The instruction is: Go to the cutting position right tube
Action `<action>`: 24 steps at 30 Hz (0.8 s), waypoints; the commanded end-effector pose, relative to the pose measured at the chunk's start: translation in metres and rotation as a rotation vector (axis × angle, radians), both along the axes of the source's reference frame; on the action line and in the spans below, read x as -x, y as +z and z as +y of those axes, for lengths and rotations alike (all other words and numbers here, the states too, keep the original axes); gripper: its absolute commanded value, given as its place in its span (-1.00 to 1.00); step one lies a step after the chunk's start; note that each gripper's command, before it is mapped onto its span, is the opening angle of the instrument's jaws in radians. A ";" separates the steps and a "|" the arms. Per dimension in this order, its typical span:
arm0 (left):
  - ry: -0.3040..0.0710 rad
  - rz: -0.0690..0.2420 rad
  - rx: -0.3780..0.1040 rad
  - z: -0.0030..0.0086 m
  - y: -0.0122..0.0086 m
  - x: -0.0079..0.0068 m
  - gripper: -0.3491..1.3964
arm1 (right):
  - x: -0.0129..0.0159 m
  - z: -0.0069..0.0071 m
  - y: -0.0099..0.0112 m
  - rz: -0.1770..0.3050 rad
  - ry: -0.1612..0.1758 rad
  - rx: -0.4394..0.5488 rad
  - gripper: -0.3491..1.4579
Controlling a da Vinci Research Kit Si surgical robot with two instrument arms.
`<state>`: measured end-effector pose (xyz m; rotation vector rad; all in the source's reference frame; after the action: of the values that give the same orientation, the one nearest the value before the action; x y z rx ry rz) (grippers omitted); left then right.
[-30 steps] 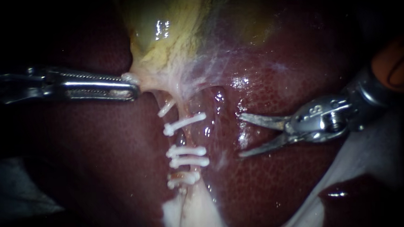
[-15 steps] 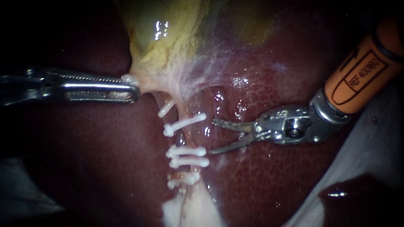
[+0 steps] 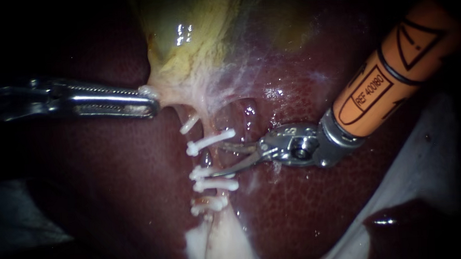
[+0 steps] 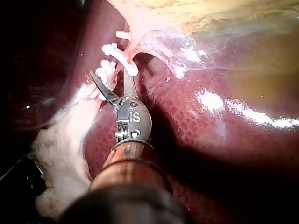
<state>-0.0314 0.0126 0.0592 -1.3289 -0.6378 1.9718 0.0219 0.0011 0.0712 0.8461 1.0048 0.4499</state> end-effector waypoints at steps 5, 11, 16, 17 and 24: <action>0.000 0.000 0.000 0.0000 0.0000 0.0000 -1.00 | -0.0008 -0.0001 -0.0001 0.044 -0.023 -0.034 0.96; 0.000 0.000 0.000 0.0000 0.0000 0.0000 -1.00 | -0.0027 -0.0008 0.0002 0.072 -0.040 -0.048 0.96; 0.000 0.000 0.000 0.0000 0.0000 0.0001 -1.00 | -0.0046 -0.0015 0.0003 0.086 -0.043 -0.059 0.94; 0.000 0.000 0.000 0.0000 0.0000 0.0001 -1.00 | -0.0049 -0.0015 0.0003 0.085 -0.039 -0.063 0.94; -0.001 0.000 0.000 0.0000 0.0001 0.0002 -1.00 | -0.0069 -0.0012 0.0004 0.088 0.021 -0.077 0.96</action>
<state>-0.0316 0.0126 0.0592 -1.3296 -0.6377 1.9716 0.0292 0.0000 0.0716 0.9334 1.0895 0.4795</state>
